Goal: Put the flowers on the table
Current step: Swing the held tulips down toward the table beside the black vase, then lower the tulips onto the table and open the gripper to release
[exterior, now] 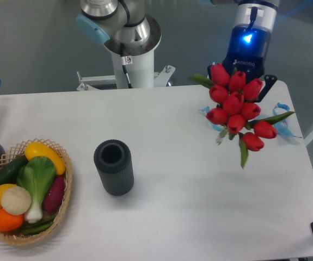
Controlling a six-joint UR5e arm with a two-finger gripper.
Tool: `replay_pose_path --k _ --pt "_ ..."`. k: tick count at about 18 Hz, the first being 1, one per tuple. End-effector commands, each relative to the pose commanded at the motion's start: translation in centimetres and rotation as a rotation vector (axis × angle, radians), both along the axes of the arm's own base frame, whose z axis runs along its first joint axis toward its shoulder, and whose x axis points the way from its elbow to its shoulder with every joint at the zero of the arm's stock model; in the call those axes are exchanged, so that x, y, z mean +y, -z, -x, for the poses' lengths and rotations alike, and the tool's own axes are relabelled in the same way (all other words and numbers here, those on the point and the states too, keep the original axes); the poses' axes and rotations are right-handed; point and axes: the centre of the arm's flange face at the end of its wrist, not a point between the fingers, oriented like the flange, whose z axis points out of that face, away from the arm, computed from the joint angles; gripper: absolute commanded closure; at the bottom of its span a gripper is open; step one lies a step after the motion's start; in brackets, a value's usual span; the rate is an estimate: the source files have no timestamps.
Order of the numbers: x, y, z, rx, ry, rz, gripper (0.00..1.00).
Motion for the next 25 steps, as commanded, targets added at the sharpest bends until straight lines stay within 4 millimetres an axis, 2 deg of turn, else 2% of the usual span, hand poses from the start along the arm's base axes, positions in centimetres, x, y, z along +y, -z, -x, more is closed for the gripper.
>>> replay_pose_path --k 3,9,11,13,15,17,18,20,23,24,25 --pt "2.0 1.7 -0.9 0.049 0.017 0.149 0.57" --pt "7.6 10.0 -1.6 0.115 0.076 0.560 0.56" --pt "9.4 11.8 -1.3 0.132 0.081 0.652 0.56" --pt "10.8 14.3 -1.0 0.140 0.085 0.747 0.56" --pt "13.1 17.4 -0.9 0.159 0.100 0.847 0.56" --pt "15.5 19.2 -0.2 0.193 0.105 0.917 0.56" --pt "16.3 20.8 -0.2 0.188 0.118 0.936 0.56" --pt "17.4 22.4 0.8 0.173 0.129 0.932 0.56" --pt "18.2 26.7 1.6 0.130 0.136 0.960 0.56" --pt "18.3 27.6 1.8 0.122 0.133 0.967 0.56" --pt "18.3 27.6 1.8 0.120 0.133 0.964 0.56"
